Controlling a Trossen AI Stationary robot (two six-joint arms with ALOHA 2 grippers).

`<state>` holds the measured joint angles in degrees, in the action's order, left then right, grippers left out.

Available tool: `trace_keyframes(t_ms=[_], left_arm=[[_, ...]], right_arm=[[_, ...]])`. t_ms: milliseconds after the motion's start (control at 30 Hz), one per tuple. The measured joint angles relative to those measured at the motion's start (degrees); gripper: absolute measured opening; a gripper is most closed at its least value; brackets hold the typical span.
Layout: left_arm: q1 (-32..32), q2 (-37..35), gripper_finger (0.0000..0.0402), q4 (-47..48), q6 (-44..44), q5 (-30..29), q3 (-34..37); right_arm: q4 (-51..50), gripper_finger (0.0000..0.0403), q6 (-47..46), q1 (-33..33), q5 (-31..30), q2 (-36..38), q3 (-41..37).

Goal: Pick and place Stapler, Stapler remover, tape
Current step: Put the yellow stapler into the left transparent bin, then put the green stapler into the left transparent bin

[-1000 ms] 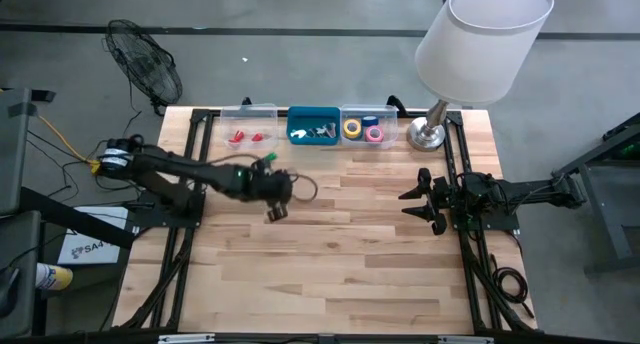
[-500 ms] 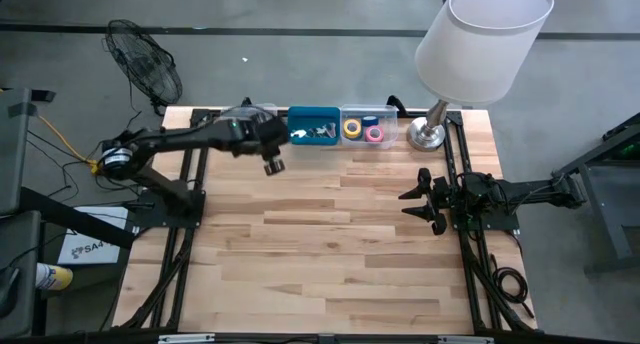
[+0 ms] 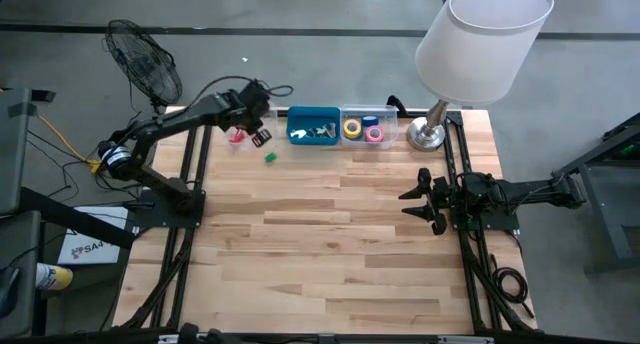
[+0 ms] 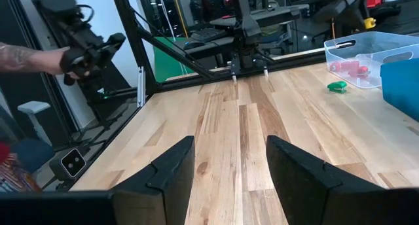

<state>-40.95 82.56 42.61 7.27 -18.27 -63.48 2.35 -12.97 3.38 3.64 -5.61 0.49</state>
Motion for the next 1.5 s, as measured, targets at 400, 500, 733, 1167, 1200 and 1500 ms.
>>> trace_keyframes(t_ms=[400,500,733,1167,1200,1500], left_arm=[[-8.34,3.3,0.0065,-2.25,3.04,4.55,2.78],[-9.89,4.54,0.0065,-2.76,3.55,5.7,2.78],[-11.24,7.66,0.0065,-3.1,4.58,7.82,2.8],[-11.19,9.05,0.0133,-3.41,4.52,8.65,2.84],[-11.19,9.05,0.0143,-3.41,4.52,8.82,2.84],[-11.19,9.01,0.0212,-2.61,4.76,10.83,2.84]], right_arm=[[0.02,0.0181,0.0,0.0,-0.02,0.0,0.0],[0.01,0.0181,0.01,-0.01,0.0,0.0,0.0],[0.02,0.0181,0.0,0.0,0.0,0.0,0.02],[0.01,0.0181,0.0,0.0,-0.02,0.0,0.02],[0.01,0.0181,0.01,0.0,-0.02,0.0,0.01],[0.0,0.0181,0.01,-0.01,-0.02,0.0,0.01]])
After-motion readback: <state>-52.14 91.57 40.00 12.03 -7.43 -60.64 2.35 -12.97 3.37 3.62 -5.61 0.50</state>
